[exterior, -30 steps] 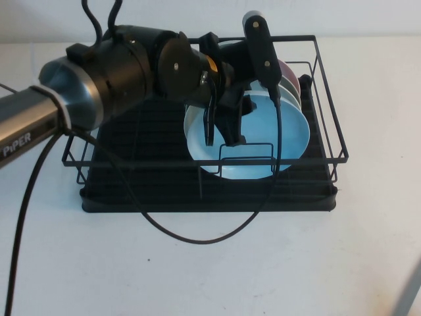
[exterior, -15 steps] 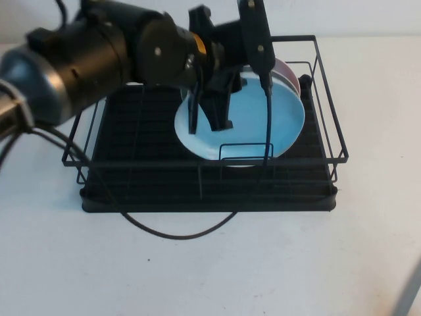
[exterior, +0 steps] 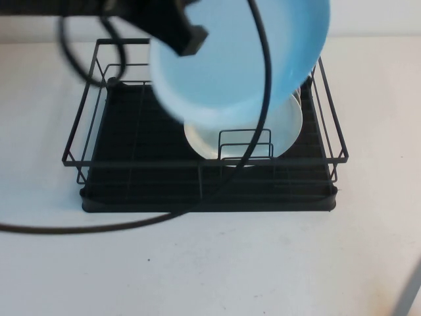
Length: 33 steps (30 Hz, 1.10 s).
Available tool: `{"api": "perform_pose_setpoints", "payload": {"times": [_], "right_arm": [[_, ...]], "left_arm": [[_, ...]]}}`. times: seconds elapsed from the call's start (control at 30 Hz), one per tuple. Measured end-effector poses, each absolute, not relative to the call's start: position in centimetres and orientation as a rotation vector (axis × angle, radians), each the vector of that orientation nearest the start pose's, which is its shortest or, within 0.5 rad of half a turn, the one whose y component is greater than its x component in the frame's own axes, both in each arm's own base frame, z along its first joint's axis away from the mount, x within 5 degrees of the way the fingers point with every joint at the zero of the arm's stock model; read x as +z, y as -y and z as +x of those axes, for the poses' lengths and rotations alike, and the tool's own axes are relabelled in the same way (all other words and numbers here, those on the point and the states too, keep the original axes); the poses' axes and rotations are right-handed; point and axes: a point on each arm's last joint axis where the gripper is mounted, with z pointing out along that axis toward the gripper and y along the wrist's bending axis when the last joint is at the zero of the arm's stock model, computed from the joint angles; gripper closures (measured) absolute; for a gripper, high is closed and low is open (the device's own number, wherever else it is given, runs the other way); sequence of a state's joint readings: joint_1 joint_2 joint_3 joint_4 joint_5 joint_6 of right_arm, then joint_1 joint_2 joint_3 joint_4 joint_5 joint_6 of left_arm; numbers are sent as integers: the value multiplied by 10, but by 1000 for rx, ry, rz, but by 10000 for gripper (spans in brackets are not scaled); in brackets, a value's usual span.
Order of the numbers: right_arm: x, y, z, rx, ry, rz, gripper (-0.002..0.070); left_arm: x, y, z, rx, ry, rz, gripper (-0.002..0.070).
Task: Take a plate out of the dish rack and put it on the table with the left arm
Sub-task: Place the plate from the table
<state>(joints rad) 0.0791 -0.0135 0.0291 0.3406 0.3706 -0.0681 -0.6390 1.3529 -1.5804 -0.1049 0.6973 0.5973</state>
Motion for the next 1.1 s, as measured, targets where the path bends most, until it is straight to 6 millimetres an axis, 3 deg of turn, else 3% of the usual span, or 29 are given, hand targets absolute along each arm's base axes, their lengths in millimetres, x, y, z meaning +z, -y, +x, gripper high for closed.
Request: {"api": "perform_pose_setpoints", "payload": {"times": [0.07,0.17,0.3,0.43,0.63,0.77,0.93,1.1], "right_arm": [[173,-15,51,342,-1860,75,694],[173,-15,51,342,-1860,75,694],[173,-15,51,342,-1860,75,694],[173,-15,51,342,-1860,75,694],[173,-15,51,342,-1860,75,694],[173,-15,51,342,-1860,75,694],[173,-15,51,342,-1860,75,694],[173,-15,51,343,-1860,76,694]], "left_arm": [[470,169,221,-232,-1752,1059,620],[450,161,217,-435,-1967,999,620],[401,164,214,-820,-2127,939,620],[337,162,192,-1067,-2203,802,620],[243,136,168,-1113,-2357,291,620],[195,118,160,-1013,-2432,2,620],[173,112,168,-879,-2496,-87,620],[170,118,186,-830,-2504,-72,620]]}}
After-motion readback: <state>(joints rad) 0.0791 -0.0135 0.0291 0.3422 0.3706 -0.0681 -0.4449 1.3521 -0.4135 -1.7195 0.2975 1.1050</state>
